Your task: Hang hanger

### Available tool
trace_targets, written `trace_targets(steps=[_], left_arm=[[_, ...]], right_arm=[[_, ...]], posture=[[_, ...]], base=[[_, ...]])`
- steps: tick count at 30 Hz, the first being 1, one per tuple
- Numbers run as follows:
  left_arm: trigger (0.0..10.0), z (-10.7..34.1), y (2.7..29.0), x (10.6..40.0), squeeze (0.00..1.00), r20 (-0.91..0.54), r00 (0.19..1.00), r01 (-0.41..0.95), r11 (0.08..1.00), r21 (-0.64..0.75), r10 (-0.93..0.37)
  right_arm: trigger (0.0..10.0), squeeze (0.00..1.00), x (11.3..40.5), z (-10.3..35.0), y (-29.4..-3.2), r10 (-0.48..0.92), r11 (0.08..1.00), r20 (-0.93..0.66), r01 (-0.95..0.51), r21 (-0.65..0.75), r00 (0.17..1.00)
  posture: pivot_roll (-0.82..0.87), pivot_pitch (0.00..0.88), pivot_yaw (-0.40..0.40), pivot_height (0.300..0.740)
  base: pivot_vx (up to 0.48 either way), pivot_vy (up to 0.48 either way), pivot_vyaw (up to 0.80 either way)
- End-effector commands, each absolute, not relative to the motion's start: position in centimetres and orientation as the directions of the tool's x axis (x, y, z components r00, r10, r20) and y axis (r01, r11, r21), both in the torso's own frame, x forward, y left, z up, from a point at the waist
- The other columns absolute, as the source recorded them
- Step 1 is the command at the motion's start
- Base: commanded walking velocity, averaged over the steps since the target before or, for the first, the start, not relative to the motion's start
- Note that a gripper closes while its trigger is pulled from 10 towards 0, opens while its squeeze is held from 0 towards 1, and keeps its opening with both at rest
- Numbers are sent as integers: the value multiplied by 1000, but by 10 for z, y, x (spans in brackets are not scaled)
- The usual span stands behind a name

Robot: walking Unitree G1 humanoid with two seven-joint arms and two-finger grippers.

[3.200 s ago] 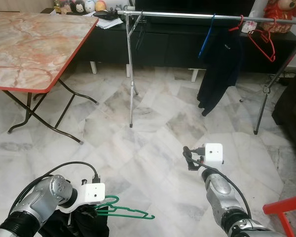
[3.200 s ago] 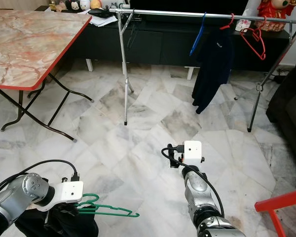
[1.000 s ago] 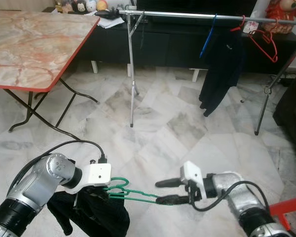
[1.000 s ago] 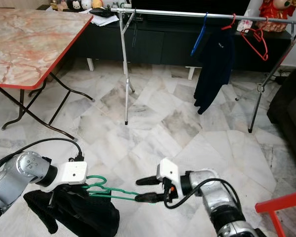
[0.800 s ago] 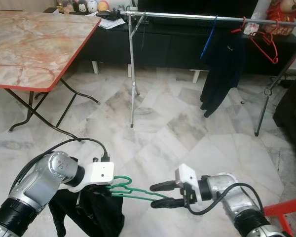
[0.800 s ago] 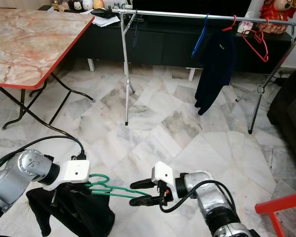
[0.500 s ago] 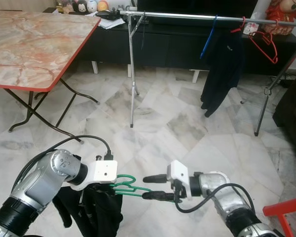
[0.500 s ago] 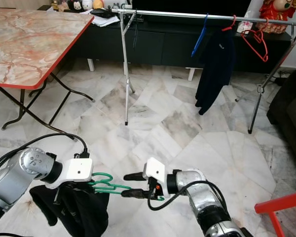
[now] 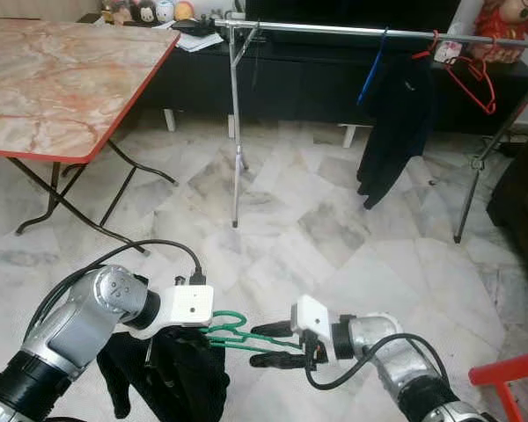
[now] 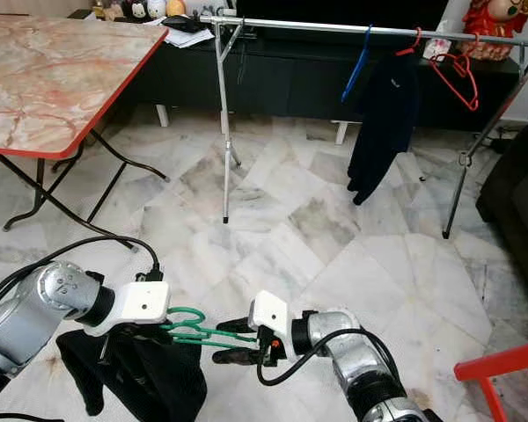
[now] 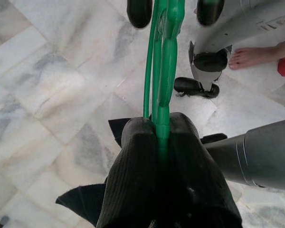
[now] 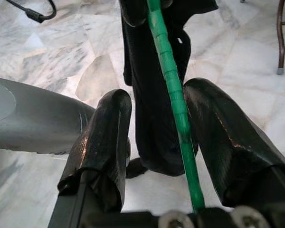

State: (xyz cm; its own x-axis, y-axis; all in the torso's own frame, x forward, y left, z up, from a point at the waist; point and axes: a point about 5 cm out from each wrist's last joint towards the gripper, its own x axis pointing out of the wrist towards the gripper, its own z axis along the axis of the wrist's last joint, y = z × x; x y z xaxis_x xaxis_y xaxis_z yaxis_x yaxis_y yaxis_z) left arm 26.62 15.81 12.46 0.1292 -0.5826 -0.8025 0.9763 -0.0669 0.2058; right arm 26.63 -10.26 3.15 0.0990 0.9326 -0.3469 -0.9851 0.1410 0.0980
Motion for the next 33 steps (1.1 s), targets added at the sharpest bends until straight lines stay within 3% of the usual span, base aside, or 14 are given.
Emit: trace_targets(steps=[1,2,3,4,5,33], left_arm=[[10000,133,153,267,0,-790,131,971,-85,225,-598],[10000,133,153,267,0,-790,132,971,-85,226,-599],[10000,133,153,267,0,-790,132,970,-84,226,-599],[10000,133,153,267,0,-790,132,970,-84,226,-599],[10000,133,153,267,0,-790,133,970,-83,227,-598],[10000,134,151,267,0,-781,135,971,-77,228,-610]], right_arm=[[10000,0,268,32,-100,931,152,-347,-985,79,115],[10000,0,269,32,-99,931,157,-343,-985,78,121],[3176,0,270,33,-99,932,161,-339,-984,77,126],[3176,0,270,33,-99,933,164,-336,-983,77,130],[0,0,270,34,-98,934,167,-332,-983,78,132],[0,0,270,31,-97,931,172,-340,-982,78,136]], posture=[[58,42,-72,740],[58,43,-71,740],[58,43,-71,740],[58,43,-71,740],[59,45,-72,740],[60,55,-75,740]], base=[[0,0,0],[0,0,0],[0,0,0],[0,0,0],[0,0,0],[0,0,0]])
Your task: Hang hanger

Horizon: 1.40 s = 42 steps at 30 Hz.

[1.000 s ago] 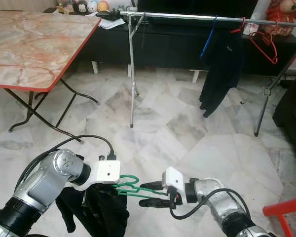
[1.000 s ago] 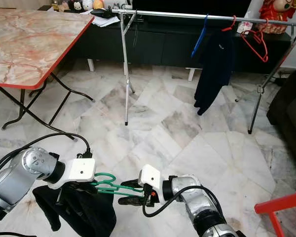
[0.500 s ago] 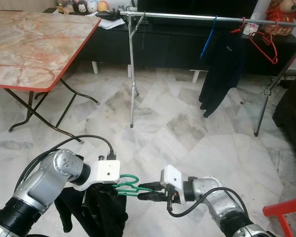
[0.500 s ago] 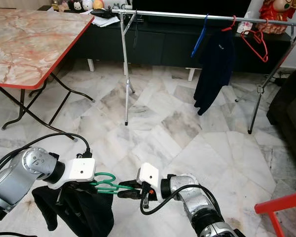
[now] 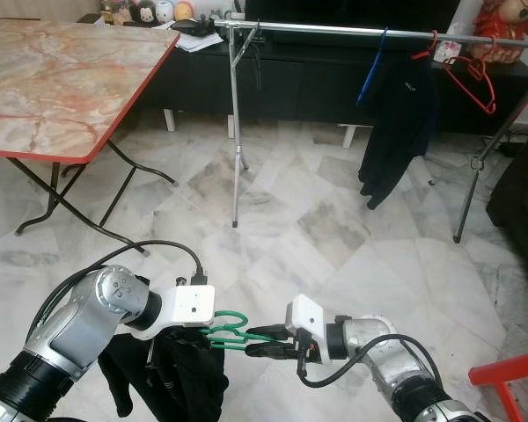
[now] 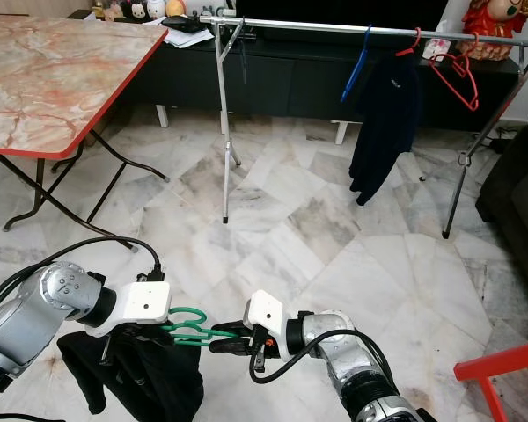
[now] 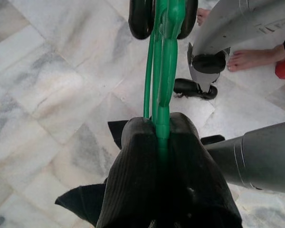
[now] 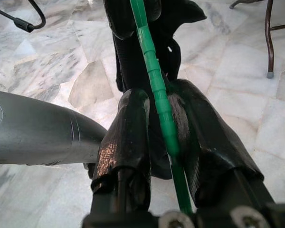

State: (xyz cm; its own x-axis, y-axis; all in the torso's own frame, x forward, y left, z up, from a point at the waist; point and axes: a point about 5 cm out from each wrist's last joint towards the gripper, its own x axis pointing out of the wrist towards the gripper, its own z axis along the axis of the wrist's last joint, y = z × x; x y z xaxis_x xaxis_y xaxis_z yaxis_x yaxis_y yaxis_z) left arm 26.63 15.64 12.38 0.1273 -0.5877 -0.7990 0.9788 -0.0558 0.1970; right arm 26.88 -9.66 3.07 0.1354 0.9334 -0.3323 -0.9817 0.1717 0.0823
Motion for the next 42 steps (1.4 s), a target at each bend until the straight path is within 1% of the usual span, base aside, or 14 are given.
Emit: trace_targets(steps=[1,4,5,8,13,23,24,30,32,34,35,36,39,42], left_arm=[[10000,135,149,268,0,-766,143,969,-68,237,-627],[10000,139,145,271,0,-734,155,966,-53,252,-661],[10000,143,141,272,0,-702,162,966,-35,258,-693],[10000,147,137,272,0,-677,146,968,-35,247,-721],[10000,147,137,270,0,-684,131,968,-55,244,-718],[10000,146,137,269,0,-686,130,968,-57,243,-716],[10000,146,137,269,0,-686,130,968,-57,243,-715],[10000,146,137,269,0,-690,127,969,-60,241,-713],[10000,146,138,269,0,-691,126,969,-61,240,-712],[10000,145,138,268,0,-695,125,969,-63,239,-708],[10000,145,139,268,0,-701,124,969,-67,239,-703],[10000,145,139,268,0,-701,123,969,-68,238,-702],[10000,144,139,268,0,-703,120,969,-70,235,-701],[10000,144,139,267,0,-705,118,970,-72,233,-700]], right_arm=[[0,0,270,30,-97,929,173,-344,-982,76,137],[0,0,270,29,-97,927,179,-348,-981,74,142],[0,0,269,29,-97,926,180,-350,-981,74,143],[0,0,268,28,-96,926,180,-351,-981,77,142],[0,0,266,26,-96,924,180,-357,-981,79,141],[0,0,267,25,-97,918,185,-367,-981,66,149],[10000,0,268,26,-98,915,191,-372,-980,53,158],[10000,0,273,27,-99,898,219,-394,-976,7,198],[10000,0,275,28,-100,893,237,-392,-971,-12,223],[10000,0,279,30,-101,883,267,-390,-963,-39,261],[10000,0,282,32,-101,876,298,-380,-953,-58,297],[10000,0,283,33,-101,874,306,-376,-950,-63,307],[10000,0,284,33,-101,874,309,-373,-949,-67,311],[10000,0,283,34,-100,885,296,-359,-953,-57,297]], posture=[[60,55,-73,740],[61,53,-72,740],[61,54,-71,740],[62,52,-68,740],[62,52,-67,740],[62,54,-70,740],[62,54,-70,740],[61,53,-71,740],[62,54,-72,740],[61,54,-72,740],[61,54,-72,740],[60,53,-71,740],[60,53,-71,740],[60,52,-71,740]], base=[[0,0,0],[0,0,0],[0,0,0],[0,0,0],[0,0,0],[0,0,0],[0,0,0],[0,0,0],[0,0,0],[0,0,0],[0,0,0],[0,0,0],[0,0,0],[0,0,0]])
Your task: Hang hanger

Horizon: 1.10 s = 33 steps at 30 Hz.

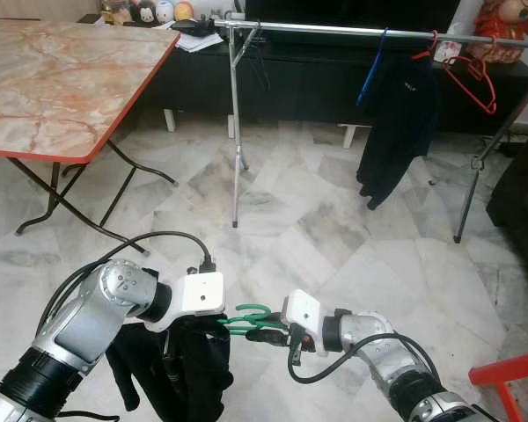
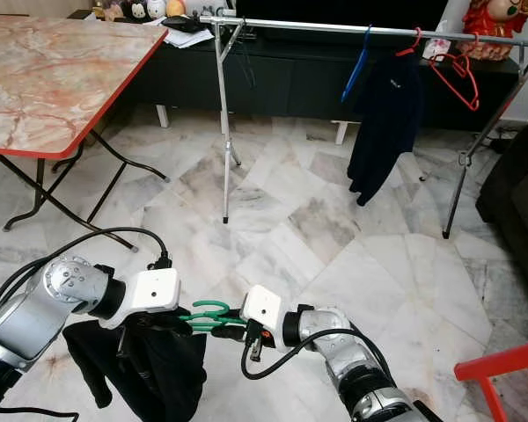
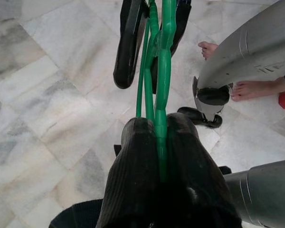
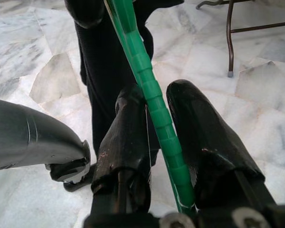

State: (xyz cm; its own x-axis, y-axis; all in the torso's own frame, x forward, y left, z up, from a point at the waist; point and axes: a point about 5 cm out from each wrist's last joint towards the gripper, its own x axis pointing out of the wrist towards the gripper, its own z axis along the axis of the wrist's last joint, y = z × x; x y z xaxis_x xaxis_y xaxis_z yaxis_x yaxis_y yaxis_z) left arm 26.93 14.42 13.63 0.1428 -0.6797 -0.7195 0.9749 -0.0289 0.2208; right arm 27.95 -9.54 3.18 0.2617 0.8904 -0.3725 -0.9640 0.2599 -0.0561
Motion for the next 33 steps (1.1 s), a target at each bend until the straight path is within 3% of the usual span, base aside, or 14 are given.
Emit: trace_targets(steps=[1,3,4,18,22,23,24,33], left_arm=[[10000,144,139,267,0,-706,117,970,-73,233,-699],[10000,143,139,267,0,-706,115,970,-74,232,-698],[10000,143,139,267,0,-707,115,970,-74,231,-698],[10000,142,139,266,0,-710,113,971,-76,229,-695],[10000,142,139,266,0,-712,114,970,-76,229,-693],[10000,142,139,266,0,-714,114,970,-76,229,-691],[10000,141,140,266,0,-716,115,970,-76,229,-688],[10000,133,143,266,0,-751,115,971,-87,223,-650]], right_arm=[[10000,0,282,35,-99,893,285,-349,-957,-47,283],[4196,0,281,35,-98,901,274,-339,-961,-40,271],[0,0,281,35,-98,901,274,-338,-961,-39,271],[0,0,278,34,-98,916,249,-321,-968,-15,241],[0,0,280,34,-98,908,273,-322,-962,-28,267],[4118,0,283,36,-100,898,306,-318,-951,-42,303],[10000,0,286,38,-101,891,332,-309,-942,-51,331],[10000,0,293,45,-105,885,394,-253,-918,-44,392]], posture=[[60,52,-71,740],[60,52,-70,740],[60,52,-70,740],[61,55,-69,740],[62,56,-68,740],[61,56,-68,740],[60,56,-67,740],[57,58,-67,740]], base=[[0,0,0],[0,0,0],[0,0,0],[0,0,0],[0,0,0],[0,0,0],[0,0,0],[0,0,0]])
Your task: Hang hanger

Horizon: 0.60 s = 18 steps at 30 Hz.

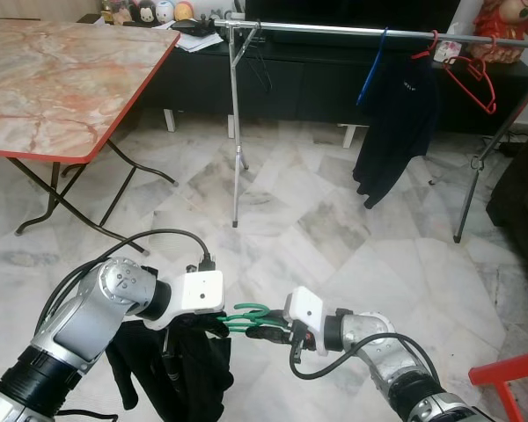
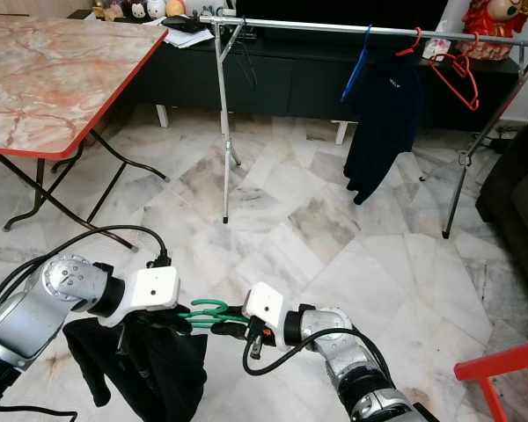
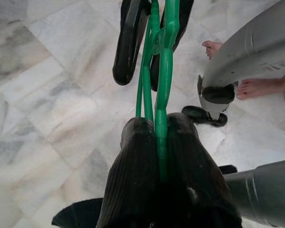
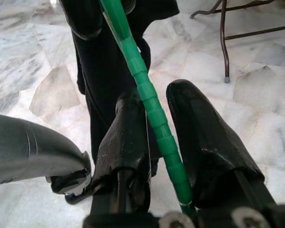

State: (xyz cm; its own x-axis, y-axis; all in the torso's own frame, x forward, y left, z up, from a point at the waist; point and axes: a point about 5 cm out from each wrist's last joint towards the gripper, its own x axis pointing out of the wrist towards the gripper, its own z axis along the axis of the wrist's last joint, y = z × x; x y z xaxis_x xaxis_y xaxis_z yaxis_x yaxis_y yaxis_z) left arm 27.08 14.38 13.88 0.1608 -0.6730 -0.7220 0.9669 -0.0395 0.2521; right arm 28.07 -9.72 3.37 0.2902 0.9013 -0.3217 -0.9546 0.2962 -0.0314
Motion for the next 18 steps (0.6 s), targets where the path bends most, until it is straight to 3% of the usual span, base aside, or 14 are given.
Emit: trace_targets(steps=[1,8,12,18], left_arm=[[10000,131,144,266,0,-758,116,971,-86,222,-642],[10000,117,159,267,0,-824,140,971,-85,222,-549],[10000,122,154,266,0,-796,130,973,-76,216,-591],[10000,122,154,268,0,-797,135,971,-81,224,-588]], right_arm=[[10000,0,293,45,-105,885,395,-252,-918,-44,392],[10000,0,289,43,-104,901,356,-260,-934,-19,349],[10000,0,271,30,-105,927,188,-338,-981,39,164],[10000,0,268,28,-107,929,167,-345,-984,65,135]], posture=[[56,58,-67,740],[58,60,-68,740],[60,60,-68,740],[59,59,-69,740]], base=[[0,0,0],[0,0,0],[0,0,0],[0,0,0]])
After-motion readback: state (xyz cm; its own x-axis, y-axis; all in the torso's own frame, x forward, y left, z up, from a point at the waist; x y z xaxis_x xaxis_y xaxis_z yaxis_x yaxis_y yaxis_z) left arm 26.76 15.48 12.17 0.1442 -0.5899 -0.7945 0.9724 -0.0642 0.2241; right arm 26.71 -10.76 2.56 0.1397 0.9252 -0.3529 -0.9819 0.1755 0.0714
